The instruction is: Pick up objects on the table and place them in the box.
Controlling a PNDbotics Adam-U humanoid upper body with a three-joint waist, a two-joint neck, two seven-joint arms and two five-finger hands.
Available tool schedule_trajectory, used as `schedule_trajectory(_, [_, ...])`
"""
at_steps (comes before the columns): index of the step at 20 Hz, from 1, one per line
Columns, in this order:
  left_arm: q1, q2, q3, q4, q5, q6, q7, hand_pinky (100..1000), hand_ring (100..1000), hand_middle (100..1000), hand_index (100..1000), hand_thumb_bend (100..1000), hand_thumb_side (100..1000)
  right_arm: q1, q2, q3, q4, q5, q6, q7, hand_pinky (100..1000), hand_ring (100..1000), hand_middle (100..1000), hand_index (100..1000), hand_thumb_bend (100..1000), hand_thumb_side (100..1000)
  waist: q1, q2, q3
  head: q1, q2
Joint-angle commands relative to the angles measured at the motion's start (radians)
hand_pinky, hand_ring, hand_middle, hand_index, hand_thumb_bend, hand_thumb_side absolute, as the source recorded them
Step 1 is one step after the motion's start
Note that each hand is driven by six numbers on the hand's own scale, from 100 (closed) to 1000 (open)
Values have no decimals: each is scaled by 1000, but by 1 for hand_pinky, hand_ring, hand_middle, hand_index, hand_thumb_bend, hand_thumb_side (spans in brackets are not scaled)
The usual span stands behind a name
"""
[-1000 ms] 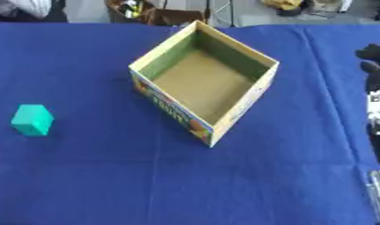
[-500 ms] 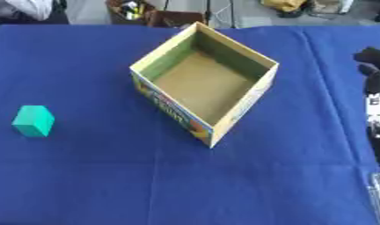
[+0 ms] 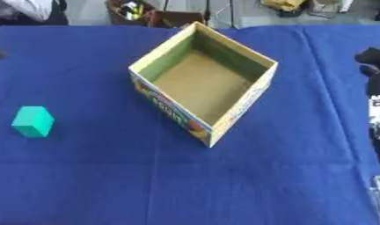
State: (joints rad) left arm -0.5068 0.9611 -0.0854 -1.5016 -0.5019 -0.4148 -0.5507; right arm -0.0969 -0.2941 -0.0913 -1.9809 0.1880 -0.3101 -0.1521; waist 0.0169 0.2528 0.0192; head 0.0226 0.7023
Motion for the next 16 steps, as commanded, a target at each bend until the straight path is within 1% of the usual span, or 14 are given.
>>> schedule_trajectory(1, [-27, 22, -3, 17, -1, -11, -26, 767, 855, 922, 1000, 702, 843, -9, -8, 1, -19, -9, 0, 5, 867, 900, 738, 857, 100, 841, 3, -14, -1, 6, -1])
schedule_trajectory(5, [-34, 20, -5, 29, -7, -21, -34, 767, 855, 922, 1000, 702, 843, -9, -7, 1, -19, -10, 1, 7, 867, 900, 738, 857, 100, 841, 3, -14, -1, 6, -1])
schedule_trajectory(6, [-34, 23, -11, 36, -11, -26, -38, 797, 882, 948, 1000, 786, 752, -11, -7, 3, -19, -12, 0, 9, 868, 901, 738, 857, 100, 840, 4, -11, -6, 11, -1])
schedule_trajectory(7, [-40, 25, -27, 52, -21, -36, -48, 798, 882, 948, 1000, 786, 752, -14, -6, 6, -19, -12, 0, 12, 868, 901, 737, 857, 100, 823, 5, -8, -11, 15, -1])
schedule_trajectory(9, [-55, 22, -64, 94, -47, -63, -74, 821, 896, 953, 1000, 811, 717, -17, -6, 8, -19, -13, 1, 17, 868, 901, 737, 857, 100, 840, 5, -5, -17, 22, 1])
schedule_trajectory(12, [-93, -1, -95, 163, -89, -100, -116, 827, 897, 935, 1000, 822, 707, -20, -4, 11, -19, -14, 2, 22, 869, 901, 737, 857, 100, 838, 6, -3, -20, 29, 6])
schedule_trajectory(16, [-149, -40, -98, 252, -149, -139, -175, 825, 892, 911, 1000, 810, 704, -23, -1, 14, -19, -17, 5, 28, 869, 901, 737, 855, 100, 837, 6, -1, -25, 35, 6])
